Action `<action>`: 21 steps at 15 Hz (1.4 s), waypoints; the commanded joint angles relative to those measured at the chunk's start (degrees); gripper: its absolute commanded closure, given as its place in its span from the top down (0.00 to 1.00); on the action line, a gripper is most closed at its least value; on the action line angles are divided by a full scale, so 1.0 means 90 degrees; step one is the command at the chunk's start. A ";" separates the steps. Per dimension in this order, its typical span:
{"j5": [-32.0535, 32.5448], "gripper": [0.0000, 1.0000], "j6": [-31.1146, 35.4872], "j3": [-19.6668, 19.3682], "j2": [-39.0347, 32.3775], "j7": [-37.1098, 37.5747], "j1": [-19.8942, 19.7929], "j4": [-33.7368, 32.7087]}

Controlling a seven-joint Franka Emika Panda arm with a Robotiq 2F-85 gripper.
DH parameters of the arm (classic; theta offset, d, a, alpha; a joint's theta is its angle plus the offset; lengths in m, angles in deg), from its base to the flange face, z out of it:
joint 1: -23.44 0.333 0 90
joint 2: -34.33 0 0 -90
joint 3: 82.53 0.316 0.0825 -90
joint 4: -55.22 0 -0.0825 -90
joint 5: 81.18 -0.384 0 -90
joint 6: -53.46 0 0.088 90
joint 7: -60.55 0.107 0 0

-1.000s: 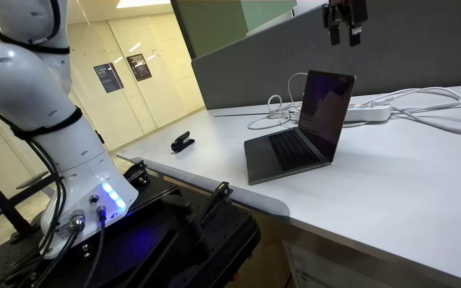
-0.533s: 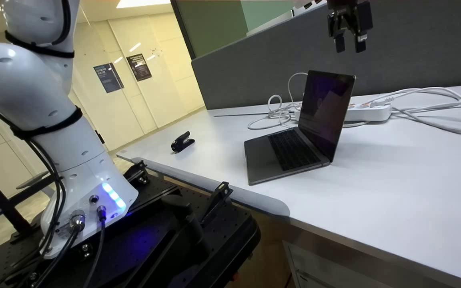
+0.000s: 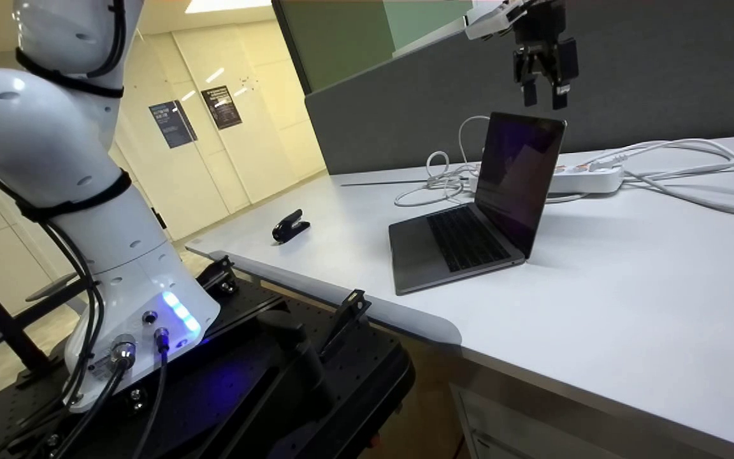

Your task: Close the laptop

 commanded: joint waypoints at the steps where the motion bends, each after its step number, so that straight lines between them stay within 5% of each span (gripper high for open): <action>1: -0.0016 1.00 -0.0182 0.0136 -0.0094 0.0338 0.0012 -0.0166; 14: -0.0137 1.00 -0.1259 0.0272 0.0561 0.0709 0.0343 0.0849; 21: 0.0104 1.00 -0.0868 0.0031 0.1203 0.1292 0.0808 0.1974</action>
